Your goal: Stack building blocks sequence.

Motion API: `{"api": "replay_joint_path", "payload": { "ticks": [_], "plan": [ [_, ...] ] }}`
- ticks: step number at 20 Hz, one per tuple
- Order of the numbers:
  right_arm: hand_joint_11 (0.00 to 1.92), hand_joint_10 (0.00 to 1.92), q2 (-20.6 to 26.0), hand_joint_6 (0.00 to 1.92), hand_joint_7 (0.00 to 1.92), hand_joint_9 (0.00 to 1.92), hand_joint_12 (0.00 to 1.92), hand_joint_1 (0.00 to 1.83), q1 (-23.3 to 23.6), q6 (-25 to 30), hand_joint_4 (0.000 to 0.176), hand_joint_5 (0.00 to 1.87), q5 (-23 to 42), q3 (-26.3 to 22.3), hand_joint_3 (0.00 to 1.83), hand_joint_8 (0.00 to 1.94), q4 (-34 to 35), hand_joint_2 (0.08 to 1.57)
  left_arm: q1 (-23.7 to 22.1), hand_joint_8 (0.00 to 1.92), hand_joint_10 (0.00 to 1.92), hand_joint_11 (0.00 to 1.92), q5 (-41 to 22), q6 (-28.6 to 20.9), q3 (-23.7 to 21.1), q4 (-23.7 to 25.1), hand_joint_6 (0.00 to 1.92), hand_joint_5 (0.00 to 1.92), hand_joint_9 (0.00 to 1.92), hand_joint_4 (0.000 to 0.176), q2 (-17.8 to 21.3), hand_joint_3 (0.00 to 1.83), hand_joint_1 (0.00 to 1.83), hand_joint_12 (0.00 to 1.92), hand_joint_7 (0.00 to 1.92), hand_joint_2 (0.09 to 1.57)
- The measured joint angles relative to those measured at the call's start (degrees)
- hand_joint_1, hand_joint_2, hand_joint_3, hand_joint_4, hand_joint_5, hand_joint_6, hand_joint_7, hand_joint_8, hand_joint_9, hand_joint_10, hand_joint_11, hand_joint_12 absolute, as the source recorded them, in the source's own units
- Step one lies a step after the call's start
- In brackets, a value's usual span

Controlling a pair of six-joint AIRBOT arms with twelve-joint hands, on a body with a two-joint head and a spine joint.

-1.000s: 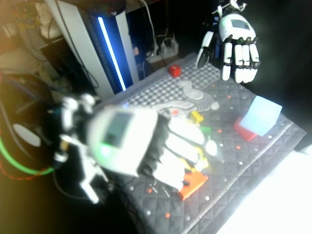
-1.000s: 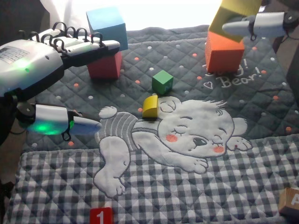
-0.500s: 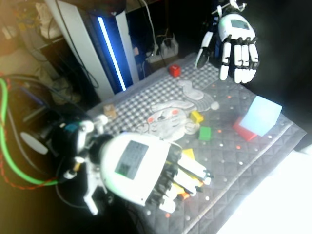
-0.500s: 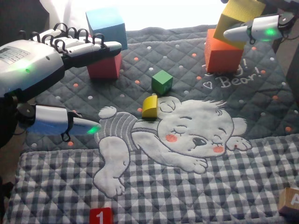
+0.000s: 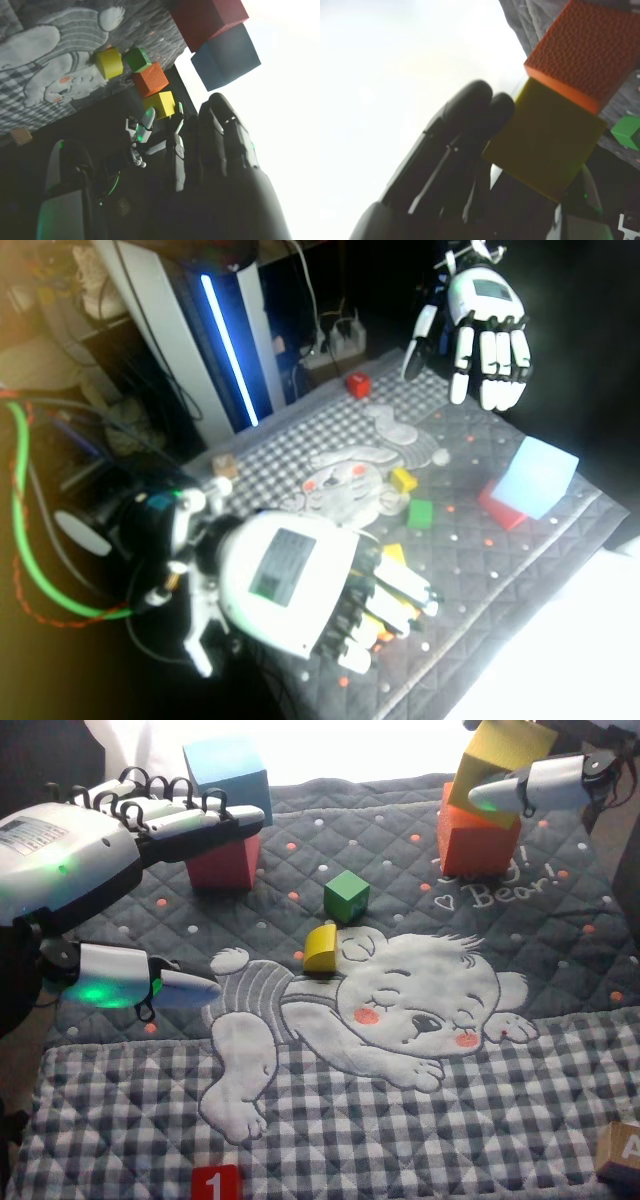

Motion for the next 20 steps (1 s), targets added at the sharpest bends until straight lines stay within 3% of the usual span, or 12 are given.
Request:
{"api": "replay_joint_path", "payload": {
  "ticks": [2, 5, 6, 9, 10, 11, 12, 13, 14, 16, 17, 20],
  "plan": [
    [1.22, 0.66, -0.55, 1.32, 0.9, 1.28, 0.93, 1.19, 0.0, -0.02, 0.008, 0.79, -0.37, 0.0, 0.0, 1.08, 0.0, 1.18, 0.0, 0.0, 0.0, 0.0, 0.02, -0.15, 0.0, 0.0, 0.0, 0.19, 0.22, 0.15, -0.02, 0.0, 0.7, 0.96, 0.21, 0.93],
    [1.17, 0.42, -0.79, 1.29, 0.92, 1.31, 0.7, 1.19, 0.0, -0.02, 0.0, 0.75, -0.44, 0.0, 0.0, 1.13, -0.04, 1.19, -0.24, 0.0, 0.0, 0.0, -0.13, -0.42, 0.0, 0.0, 0.0, 0.19, 0.22, 0.154, -0.02, 0.0, 0.69, 0.94, 0.22, 0.93],
    [1.19, 0.15, -0.79, 1.32, 0.94, 1.3, 0.53, 1.2, 0.0, -0.02, 0.0, 0.7, -0.59, 0.0, 0.0, 1.14, 0.0, 1.2, -0.24, 0.0, 0.0, 0.0, -0.09, -0.44, 0.0, 0.0, 0.0, 0.19, 0.21, 0.152, -0.02, 0.0, 0.7, 0.91, 0.23, 0.94],
    [1.08, 0.04, -0.79, 1.35, 0.93, 1.2, 0.45, 1.2, -0.02, 0.0, 0.0, 0.65, -1.05, 0.0, 0.0, 1.19, 0.02, 1.21, -0.24, 0.0, 0.0, 0.0, -0.09, -0.74, 0.0, 0.04, 0.0, 0.2, 0.21, 0.147, -0.04, 0.0, 0.74, 0.89, 0.23, 0.93],
    [1.06, 0.02, -0.79, 1.37, 0.91, 1.16, 0.42, 1.2, -0.11, 0.0, 0.0, 0.64, -1.07, 0.0, 0.0, 1.22, 0.02, 1.22, -0.24, 0.0, 0.0, 0.0, -0.07, -0.87, 0.0, 0.04, 0.0, 0.19, 0.21, 0.156, -0.04, 0.0, 0.76, 0.91, 0.23, 0.92],
    [0.96, 0.0, -0.79, 0.57, 0.7, 1.01, 0.39, 1.15, -0.24, 0.0, 0.0, 0.56, -0.98, 0.0, 0.0, 0.57, 0.09, 1.16, -0.24, 0.0, 0.0, 0.0, -0.07, -0.87, 0.0, 0.04, 0.0, 0.2, 0.21, 0.152, -0.02, 0.0, 0.74, 0.91, 0.22, 0.93],
    [0.82, 0.0, -0.79, 0.2, 0.65, 0.88, 0.5, 1.11, -0.24, 0.02, 0.0, 0.58, -0.98, 0.0, 0.0, 0.22, 0.11, 1.14, -0.24, 0.0, 0.0, 0.0, -0.07, -0.87, 0.0, 0.04, 0.0, 0.19, 0.21, 0.152, -0.04, 0.0, 0.74, 0.91, 0.21, 0.93],
    [0.36, 0.0, -0.79, 0.04, 0.56, 0.67, 0.86, 1.03, -0.46, 0.37, 0.038, 0.49, -0.81, -0.02, 0.01, 0.05, 0.33, 1.1, -0.24, 0.0, 0.0, 0.0, -0.07, -0.87, 0.0, 0.02, 0.0, 0.19, 0.2, 0.158, -0.04, 0.0, 0.72, 0.91, 0.2, 0.93],
    [0.1, 0.0, -0.79, 0.01, 0.48, 0.57, 1.1, 0.97, -0.48, 0.81, 0.066, 0.4, -0.81, -0.26, 0.0, 0.01, 0.46, 1.09, -0.24, 0.0, 0.0, 0.0, -0.09, -0.9, 0.0, 0.04, 0.0, 0.19, 0.2, 0.159, -0.02, 0.0, 0.72, 0.89, 0.19, 0.93],
    [0.0, 0.0, -0.79, 0.0, 0.4, 0.49, 1.03, 0.91, -0.48, 0.55, 0.087, 0.27, -1.29, -0.48, 0.0, 0.0, 0.11, 1.08, -0.24, 0.0, 0.0, 0.0, -0.24, -0.96, 0.0, 0.13, 0.0, 0.18, 0.2, 0.171, -0.04, 0.0, 0.73, 0.88, 0.19, 0.93],
    [0.0, 0.0, -0.79, 0.0, 0.35, 0.43, 1.0, 0.88, -0.59, 0.52, 0.108, 0.2, -1.4, -0.46, 0.0, 0.0, 0.13, 1.07, -0.24, 0.0, 0.0, 0.0, -0.26, -1.01, 0.0, 0.07, 0.0, 0.2, 0.2, 0.161, -0.04, 0.0, 0.72, 0.92, 0.2, 0.94],
    [0.01, 0.0, -0.79, 0.0, 0.3, 0.38, 0.98, 0.87, -0.81, 0.59, 0.112, 0.14, -1.99, -0.48, 0.0, 0.0, 0.13, 1.07, -0.24, 0.0, 0.0, 0.0, -0.28, -1.05, 0.0, 0.11, 0.0, 0.2, 0.21, 0.154, -0.04, 0.0, 0.72, 0.91, 0.21, 0.94]
  ]
}}
